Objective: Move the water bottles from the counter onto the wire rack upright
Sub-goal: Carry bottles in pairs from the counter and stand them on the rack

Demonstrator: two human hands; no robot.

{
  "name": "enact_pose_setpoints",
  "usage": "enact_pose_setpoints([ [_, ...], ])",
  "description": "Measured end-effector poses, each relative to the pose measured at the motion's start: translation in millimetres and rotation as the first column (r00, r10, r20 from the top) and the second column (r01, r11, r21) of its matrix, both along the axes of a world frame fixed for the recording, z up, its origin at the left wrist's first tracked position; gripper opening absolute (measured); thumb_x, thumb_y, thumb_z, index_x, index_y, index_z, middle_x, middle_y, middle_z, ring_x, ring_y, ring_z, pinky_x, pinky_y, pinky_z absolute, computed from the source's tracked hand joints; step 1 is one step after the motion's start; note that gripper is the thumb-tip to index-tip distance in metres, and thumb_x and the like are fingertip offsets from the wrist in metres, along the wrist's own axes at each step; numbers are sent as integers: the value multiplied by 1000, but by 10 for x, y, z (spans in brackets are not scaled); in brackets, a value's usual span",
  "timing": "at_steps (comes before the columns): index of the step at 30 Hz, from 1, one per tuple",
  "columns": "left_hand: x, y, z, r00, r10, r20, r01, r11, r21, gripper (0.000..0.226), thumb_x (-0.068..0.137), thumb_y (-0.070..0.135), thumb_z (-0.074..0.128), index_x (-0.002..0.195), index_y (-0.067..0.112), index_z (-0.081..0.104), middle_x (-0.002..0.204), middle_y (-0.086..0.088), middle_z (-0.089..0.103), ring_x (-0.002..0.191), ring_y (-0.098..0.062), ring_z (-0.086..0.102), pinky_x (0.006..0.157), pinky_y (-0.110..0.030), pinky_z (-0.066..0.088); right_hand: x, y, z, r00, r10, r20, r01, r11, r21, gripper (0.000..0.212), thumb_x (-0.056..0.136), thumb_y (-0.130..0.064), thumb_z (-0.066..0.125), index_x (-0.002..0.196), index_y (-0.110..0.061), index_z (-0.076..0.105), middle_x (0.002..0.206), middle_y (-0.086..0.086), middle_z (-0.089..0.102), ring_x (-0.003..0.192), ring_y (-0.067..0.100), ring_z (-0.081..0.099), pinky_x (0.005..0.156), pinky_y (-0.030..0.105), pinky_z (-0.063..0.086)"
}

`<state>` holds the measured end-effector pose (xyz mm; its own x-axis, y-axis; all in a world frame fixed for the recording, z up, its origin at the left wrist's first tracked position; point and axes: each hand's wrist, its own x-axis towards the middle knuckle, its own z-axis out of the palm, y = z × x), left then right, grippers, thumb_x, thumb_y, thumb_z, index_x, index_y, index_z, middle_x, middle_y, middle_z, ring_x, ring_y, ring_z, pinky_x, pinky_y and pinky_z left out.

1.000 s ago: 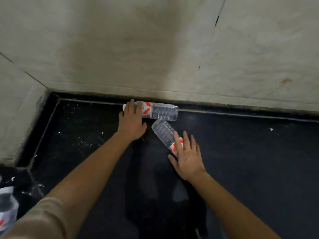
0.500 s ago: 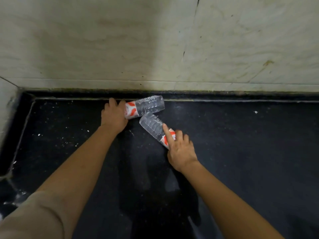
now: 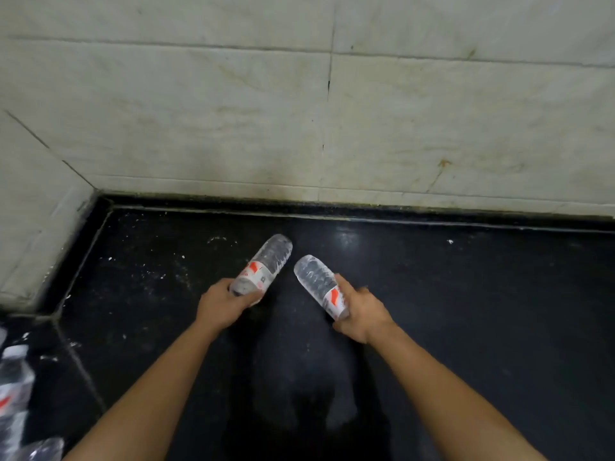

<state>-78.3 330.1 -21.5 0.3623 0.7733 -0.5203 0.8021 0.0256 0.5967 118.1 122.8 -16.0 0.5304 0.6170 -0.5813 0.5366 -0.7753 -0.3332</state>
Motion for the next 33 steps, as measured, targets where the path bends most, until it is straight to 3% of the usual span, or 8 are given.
enact_pose_setpoints([
  [6, 110, -238, 744, 927, -267, -262, 342, 888, 307, 54, 71, 63, 75, 108, 24, 72, 105, -7, 75, 100, -32, 68, 80, -34, 52, 155, -243, 652, 994, -20, 109, 10, 996, 88, 70, 73, -45, 75, 135, -30, 46, 120, 5, 66, 108, 32, 64, 88, 38, 55],
  [9, 207, -370, 986, 899, -300, -318, 414, 821, 393, 59, 67, 69, 73, 109, 27, 71, 104, -5, 75, 99, -29, 69, 79, -33, 53, 211, -273, 940, 982, 38, 183, -57, 993, 99, 62, 76, -41, 77, 129, -26, 50, 119, 9, 65, 109, 34, 63, 86, 37, 53],
  [16, 416, -589, 1022, 881, -281, -381, 429, 814, 392, 66, 69, 75, 67, 107, 20, 71, 105, -8, 73, 98, -30, 68, 73, -32, 51, 207, -424, 1018, 965, -12, 263, -34, 985, 170, 59, 74, -29, 80, 124, -25, 50, 115, 7, 63, 105, 33, 62, 77, 35, 47],
  [19, 399, -685, 964, 940, -150, -307, 281, 849, 447, 72, 69, 79, 67, 107, 18, 61, 101, -8, 70, 97, -33, 68, 71, -34, 48, 148, -474, 848, 972, -143, 186, 70, 932, 355, 60, 77, -34, 79, 126, -27, 46, 117, 3, 59, 102, 31, 61, 77, 34, 45],
  [22, 351, -765, 872, 983, -91, -159, 157, 863, 479, 66, 68, 77, 71, 101, 20, 60, 97, -5, 69, 94, -32, 67, 71, -36, 50, 108, -511, 730, 959, -276, -68, 273, 823, 499, 60, 74, -35, 84, 121, -33, 48, 108, -9, 59, 98, 18, 58, 77, 28, 44],
  [25, 297, -776, 683, 989, -145, 24, 127, 926, 356, 61, 72, 68, 74, 113, 23, 64, 105, -4, 60, 99, -26, 63, 79, -35, 50, 35, -541, 571, 930, -296, -217, 367, 771, 521, 63, 74, -42, 82, 123, -41, 44, 119, -10, 58, 107, 15, 59, 83, 27, 46],
  [29, 266, -785, 471, 947, -254, 194, 214, 955, 205, 73, 66, 76, 71, 123, 33, 63, 120, 5, 61, 114, -13, 58, 101, -38, 48, -97, -589, 271, 898, -377, -229, 440, 738, 511, 104, 66, -40, 90, 151, -35, 29, 145, -3, 45, 132, 18, 48, 106, 38, 44],
  [33, 220, -800, 293, 932, -216, 293, 204, 976, 71, 92, 53, 77, 80, 132, 39, 50, 122, 16, 65, 111, -6, 63, 100, -37, 51, -226, -591, -21, 848, -451, -278, 529, 721, 448, 138, 56, -43, 94, 158, -35, 2, 160, -4, 34, 145, 17, 38, 117, 42, 37],
])
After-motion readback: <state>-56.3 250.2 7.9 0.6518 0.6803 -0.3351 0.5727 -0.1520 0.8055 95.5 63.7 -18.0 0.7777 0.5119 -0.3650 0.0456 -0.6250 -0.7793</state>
